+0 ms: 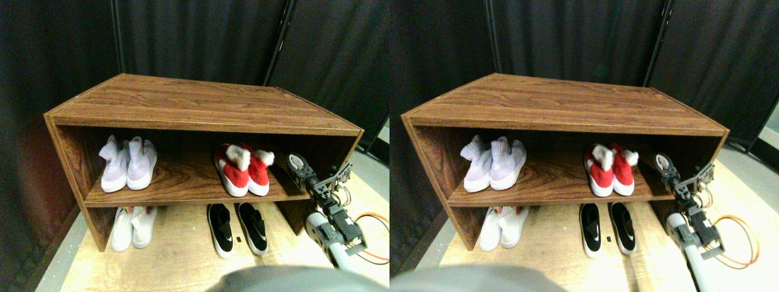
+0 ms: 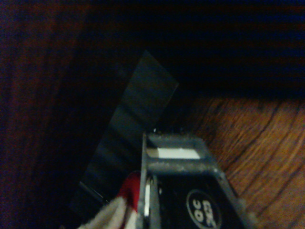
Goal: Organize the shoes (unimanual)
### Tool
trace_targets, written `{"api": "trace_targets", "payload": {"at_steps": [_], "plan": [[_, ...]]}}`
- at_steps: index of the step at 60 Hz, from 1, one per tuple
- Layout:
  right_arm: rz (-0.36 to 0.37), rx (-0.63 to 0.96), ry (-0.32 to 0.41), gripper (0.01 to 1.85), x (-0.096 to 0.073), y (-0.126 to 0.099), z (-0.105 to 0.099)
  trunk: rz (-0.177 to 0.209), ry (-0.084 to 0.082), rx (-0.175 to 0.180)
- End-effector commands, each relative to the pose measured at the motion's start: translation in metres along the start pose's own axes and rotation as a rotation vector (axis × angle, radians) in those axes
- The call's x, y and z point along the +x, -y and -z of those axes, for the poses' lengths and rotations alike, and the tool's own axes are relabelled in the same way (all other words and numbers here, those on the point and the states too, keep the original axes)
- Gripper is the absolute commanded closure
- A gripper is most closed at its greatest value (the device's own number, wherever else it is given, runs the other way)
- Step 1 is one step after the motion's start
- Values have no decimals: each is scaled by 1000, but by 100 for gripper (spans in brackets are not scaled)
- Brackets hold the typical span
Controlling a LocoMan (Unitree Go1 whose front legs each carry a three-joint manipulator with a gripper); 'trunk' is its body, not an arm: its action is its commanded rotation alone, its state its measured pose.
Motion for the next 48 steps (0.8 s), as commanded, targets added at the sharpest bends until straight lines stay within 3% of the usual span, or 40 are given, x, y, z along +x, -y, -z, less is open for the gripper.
{"api": "trace_targets", "payload": {"at_steps": [1,11,20,21,23,31,35,48], "plan": [[-71,10,-5,180,-10,-16,-5,19,4,-16],[-104,2,-14,180,-38,-21,-7,26,-2,-13],[-168,-32,-65,180,-71,-27,-6,29,-12,-12],[-171,-23,-72,180,-74,-28,-6,28,-21,-14],[-173,-12,-75,180,-78,-28,-5,28,-21,-14],[-195,37,-142,180,-102,-22,10,26,-50,-14],[-179,79,-157,180,-108,-17,15,24,-69,-15],[-129,84,-181,180,-119,4,31,14,-103,-20]]}}
